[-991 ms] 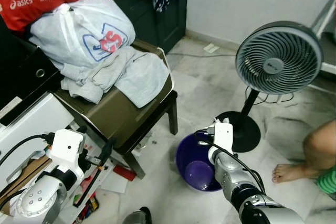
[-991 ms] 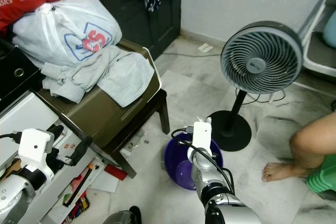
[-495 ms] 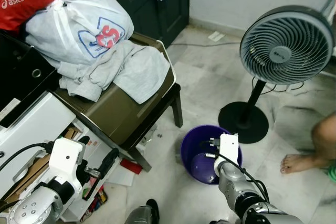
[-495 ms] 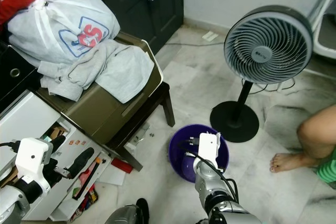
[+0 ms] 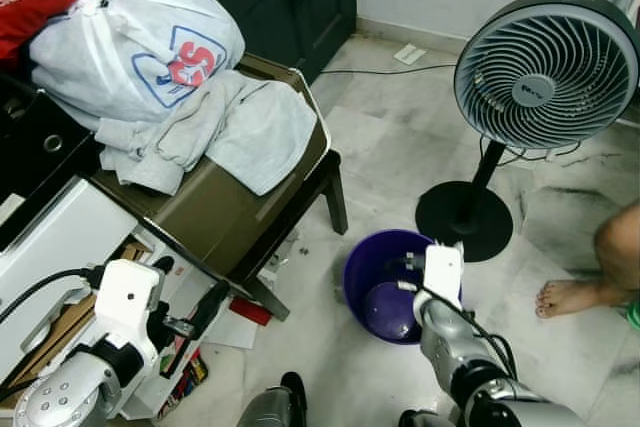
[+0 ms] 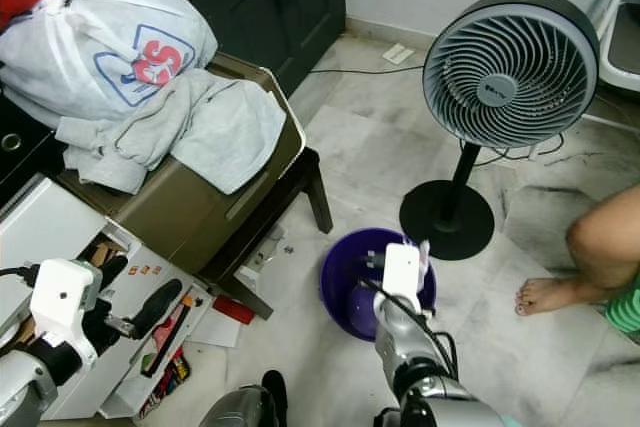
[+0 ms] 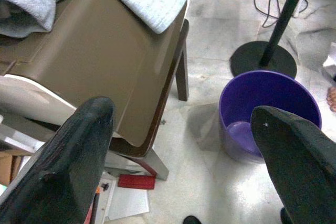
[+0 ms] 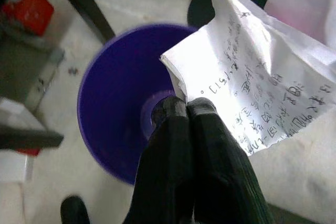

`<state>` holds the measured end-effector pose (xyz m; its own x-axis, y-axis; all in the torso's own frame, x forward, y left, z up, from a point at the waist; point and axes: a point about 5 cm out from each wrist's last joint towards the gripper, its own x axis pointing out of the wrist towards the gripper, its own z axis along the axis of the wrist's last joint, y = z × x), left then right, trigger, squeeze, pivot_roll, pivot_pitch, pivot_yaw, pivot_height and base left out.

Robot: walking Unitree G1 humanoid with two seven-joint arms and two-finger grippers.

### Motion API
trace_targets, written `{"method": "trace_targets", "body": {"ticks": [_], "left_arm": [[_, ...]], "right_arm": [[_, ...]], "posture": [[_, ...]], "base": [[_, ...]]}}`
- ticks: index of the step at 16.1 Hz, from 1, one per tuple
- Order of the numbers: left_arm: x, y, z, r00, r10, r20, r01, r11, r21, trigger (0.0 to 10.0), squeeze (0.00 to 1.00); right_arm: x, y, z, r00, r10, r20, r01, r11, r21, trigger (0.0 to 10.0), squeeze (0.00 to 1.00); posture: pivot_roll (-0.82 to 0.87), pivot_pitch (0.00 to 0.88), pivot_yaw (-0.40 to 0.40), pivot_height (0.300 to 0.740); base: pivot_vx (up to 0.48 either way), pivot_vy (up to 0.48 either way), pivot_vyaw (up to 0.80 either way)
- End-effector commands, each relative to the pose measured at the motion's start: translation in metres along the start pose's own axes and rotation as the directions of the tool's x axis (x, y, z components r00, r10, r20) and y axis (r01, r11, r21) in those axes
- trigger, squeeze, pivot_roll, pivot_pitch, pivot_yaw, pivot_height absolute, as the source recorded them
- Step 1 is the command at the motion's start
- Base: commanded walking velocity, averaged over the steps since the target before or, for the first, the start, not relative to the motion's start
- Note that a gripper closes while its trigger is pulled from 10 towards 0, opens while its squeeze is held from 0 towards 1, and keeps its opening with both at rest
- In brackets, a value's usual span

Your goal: Clean up the room

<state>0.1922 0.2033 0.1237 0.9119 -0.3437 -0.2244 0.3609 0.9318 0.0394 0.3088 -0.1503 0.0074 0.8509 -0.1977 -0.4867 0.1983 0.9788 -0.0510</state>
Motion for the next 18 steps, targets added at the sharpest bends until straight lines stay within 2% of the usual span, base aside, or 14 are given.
{"method": "trace_targets", "body": {"ticks": [1, 4, 5, 6, 14, 16, 18], "left_arm": [[-0.003, 0.003, -0.001, 1.0, 0.009, -0.024, -0.009, 1.0, 0.012, 10.0, 0.0], [-0.002, 0.004, -0.002, 1.0, 0.009, -0.024, -0.009, 1.0, 0.012, 10.0, 0.0], [-0.002, 0.004, -0.002, 1.0, 0.011, -0.025, -0.01, 1.0, 0.012, 10.0, 0.0], [-0.002, 0.004, -0.002, 1.0, 0.014, -0.024, -0.013, 1.0, 0.011, 10.0, 0.0], [0.002, 0.003, -0.002, 1.0, 0.015, -0.014, -0.015, 1.0, 0.009, 10.0, 0.0], [0.008, 0.003, -0.001, 1.0, 0.017, 0.006, -0.017, 1.0, 0.004, 10.0, 0.0], [0.021, 0.0, 0.002, 0.998, 0.028, 0.048, -0.027, 1.0, -0.012, 10.0, 0.0]], "right_arm": [[-0.001, 0.005, 0.0, 1.0, 0.005, 0.009, -0.005, 1.0, 0.01, 10.0, 0.0], [-0.001, 0.007, 0.005, 0.999, 0.02, 0.037, -0.02, 1.0, 0.015, 10.0, 0.0], [-0.001, 0.007, 0.006, 0.999, 0.022, 0.042, -0.023, 1.0, 0.022, 10.0, 0.8], [-0.001, 0.007, 0.007, 0.998, 0.025, 0.051, -0.027, 0.999, 0.032, 10.0, 1.0], [0.0, 0.009, 0.013, 0.995, 0.041, 0.087, -0.044, 0.998, 0.035, 10.0, 1.0], [0.0, 0.01, 0.021, 0.992, 0.052, 0.113, -0.057, 0.997, 0.044, 10.0, 1.0], [0.002, 0.006, 0.039, 0.975, 0.075, 0.207, -0.079, 0.997, 0.012, 10.0, 1.0]], "posture": [[0.16, 0.27, 0.164, 0.74], [0.16, 0.27, 0.162, 0.74], [0.16, 0.268, 0.16, 0.74], [0.16, 0.267, 0.159, 0.74], [0.15, 0.257, 0.154, 0.74], [0.13, 0.233, 0.14, 0.74], [0.09, 0.189, 0.109, 0.74]], "base": [[0.0, 0.0, 0.0], [0.0, 0.0, 0.0], [0.0, 0.0, 0.0], [0.0, 0.0, 0.0], [0.0, 0.0, 0.0], [0.0, 0.0, 0.0], [0.0, 0.0, 0.0]]}}
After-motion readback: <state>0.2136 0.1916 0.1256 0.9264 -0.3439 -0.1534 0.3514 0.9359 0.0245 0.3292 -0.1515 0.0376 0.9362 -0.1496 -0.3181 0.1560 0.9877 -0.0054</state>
